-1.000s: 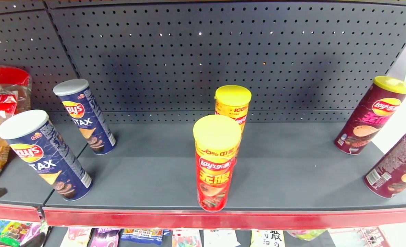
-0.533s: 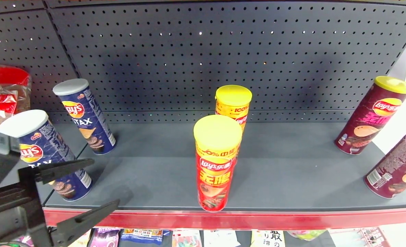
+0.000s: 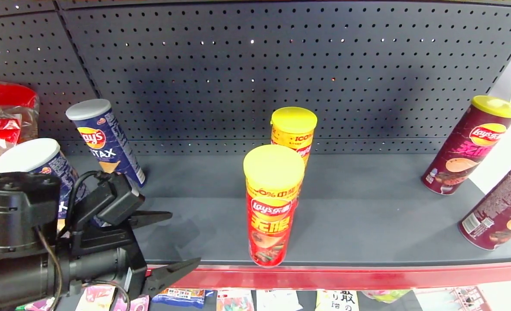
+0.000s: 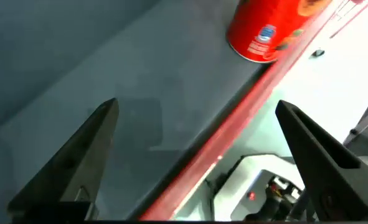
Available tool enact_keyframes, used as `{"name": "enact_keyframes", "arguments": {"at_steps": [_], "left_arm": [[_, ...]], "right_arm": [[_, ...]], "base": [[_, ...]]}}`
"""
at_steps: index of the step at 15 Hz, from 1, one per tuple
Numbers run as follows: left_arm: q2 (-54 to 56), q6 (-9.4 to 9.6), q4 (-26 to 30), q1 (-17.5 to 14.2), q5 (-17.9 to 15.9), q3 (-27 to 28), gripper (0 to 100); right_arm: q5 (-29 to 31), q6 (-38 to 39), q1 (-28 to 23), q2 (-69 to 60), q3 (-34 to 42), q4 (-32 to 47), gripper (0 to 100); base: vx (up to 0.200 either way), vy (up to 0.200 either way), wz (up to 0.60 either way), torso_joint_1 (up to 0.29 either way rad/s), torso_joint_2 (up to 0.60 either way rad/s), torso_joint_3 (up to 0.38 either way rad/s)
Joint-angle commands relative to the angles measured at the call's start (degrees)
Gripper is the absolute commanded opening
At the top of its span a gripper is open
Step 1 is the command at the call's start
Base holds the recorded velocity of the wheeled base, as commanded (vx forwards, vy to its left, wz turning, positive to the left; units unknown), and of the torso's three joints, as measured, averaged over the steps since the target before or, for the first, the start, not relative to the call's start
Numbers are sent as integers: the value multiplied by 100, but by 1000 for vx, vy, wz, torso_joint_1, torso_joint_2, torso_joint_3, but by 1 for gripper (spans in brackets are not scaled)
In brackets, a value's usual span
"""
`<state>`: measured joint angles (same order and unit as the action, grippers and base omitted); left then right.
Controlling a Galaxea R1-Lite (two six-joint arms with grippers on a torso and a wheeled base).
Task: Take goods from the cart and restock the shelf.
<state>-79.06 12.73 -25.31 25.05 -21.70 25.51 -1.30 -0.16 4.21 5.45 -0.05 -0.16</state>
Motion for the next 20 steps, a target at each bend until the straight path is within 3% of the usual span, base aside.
{"name": "enact_keyframes", "arguments": {"at_steps": [1, 3, 6, 11, 20], "left_arm": [[-418, 72, 8, 26, 25, 235, 100], [-637, 81, 8, 237, 210, 349, 100], [-936, 81, 8, 448, 228, 577, 100], [-1323, 90, 0, 448, 245, 885, 100], [-1912, 90, 0, 729, 307, 1404, 100]], "right_arm": [[-1, -2, 1, 9, -4, -2, 100], [-1, -2, 1, 9, -4, -2, 100], [7, 7, 1, 9, -4, -2, 100], [7, 7, 1, 9, -4, -2, 100], [7, 7, 1, 9, -4, -2, 100]], "base": [[0, 0, 0, 0, 0, 0], [0, 0, 0, 0, 0, 0], [0, 0, 0, 0, 0, 0], [0, 0, 0, 0, 0, 0], [0, 0, 0, 0, 0, 0]]}}
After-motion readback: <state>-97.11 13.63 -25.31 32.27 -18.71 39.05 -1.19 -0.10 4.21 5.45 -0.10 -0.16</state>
